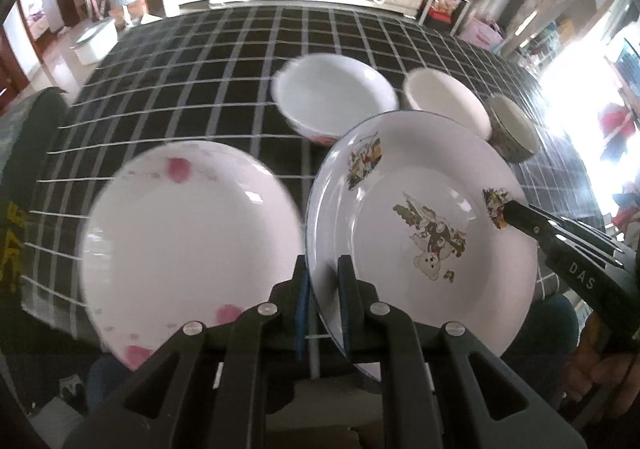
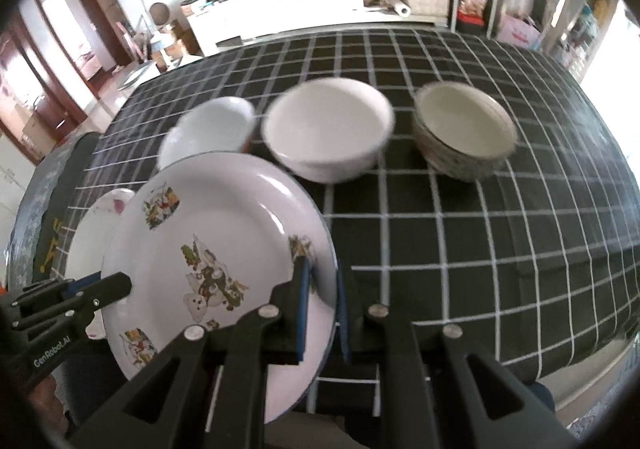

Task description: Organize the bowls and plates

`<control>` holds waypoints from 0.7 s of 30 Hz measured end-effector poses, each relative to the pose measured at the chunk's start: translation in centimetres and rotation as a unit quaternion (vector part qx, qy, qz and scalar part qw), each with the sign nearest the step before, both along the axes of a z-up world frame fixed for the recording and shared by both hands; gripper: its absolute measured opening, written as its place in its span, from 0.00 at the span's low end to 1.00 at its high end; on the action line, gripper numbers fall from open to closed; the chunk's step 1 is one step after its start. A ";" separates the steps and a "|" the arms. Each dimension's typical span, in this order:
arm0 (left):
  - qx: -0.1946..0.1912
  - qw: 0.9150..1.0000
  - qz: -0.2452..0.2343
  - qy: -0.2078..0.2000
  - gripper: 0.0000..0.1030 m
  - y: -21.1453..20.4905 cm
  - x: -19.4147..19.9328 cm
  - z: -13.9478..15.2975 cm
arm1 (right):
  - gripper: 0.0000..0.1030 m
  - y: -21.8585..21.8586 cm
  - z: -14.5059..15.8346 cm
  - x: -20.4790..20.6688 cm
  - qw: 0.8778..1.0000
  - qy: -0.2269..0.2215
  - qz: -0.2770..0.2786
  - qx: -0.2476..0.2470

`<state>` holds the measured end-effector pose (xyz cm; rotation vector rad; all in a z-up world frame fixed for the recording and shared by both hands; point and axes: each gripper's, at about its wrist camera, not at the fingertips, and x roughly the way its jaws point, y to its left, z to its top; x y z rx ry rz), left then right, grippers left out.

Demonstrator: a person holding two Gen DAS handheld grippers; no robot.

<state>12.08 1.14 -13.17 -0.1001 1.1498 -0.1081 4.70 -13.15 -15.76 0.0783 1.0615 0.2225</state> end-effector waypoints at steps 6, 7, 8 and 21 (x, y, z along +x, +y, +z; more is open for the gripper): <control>0.009 0.999 0.050 0.001 0.11 5.0 -1.0 0.7 | 0.17 5.1 -0.1 0.5 0.999 0.001 0.046 -0.005; 0.012 0.998 0.056 0.000 0.11 5.8 -1.2 0.8 | 0.17 6.0 -0.3 0.6 0.999 0.005 0.052 -0.003; 0.012 0.998 0.064 0.000 0.11 7.0 -1.5 0.8 | 0.17 7.0 -0.5 0.7 0.998 0.009 0.061 -0.001; 0.010 0.991 0.130 0.015 0.11 14.4 -3.1 -1.1 | 0.17 16.2 -2.0 1.2 0.989 0.010 0.143 -0.037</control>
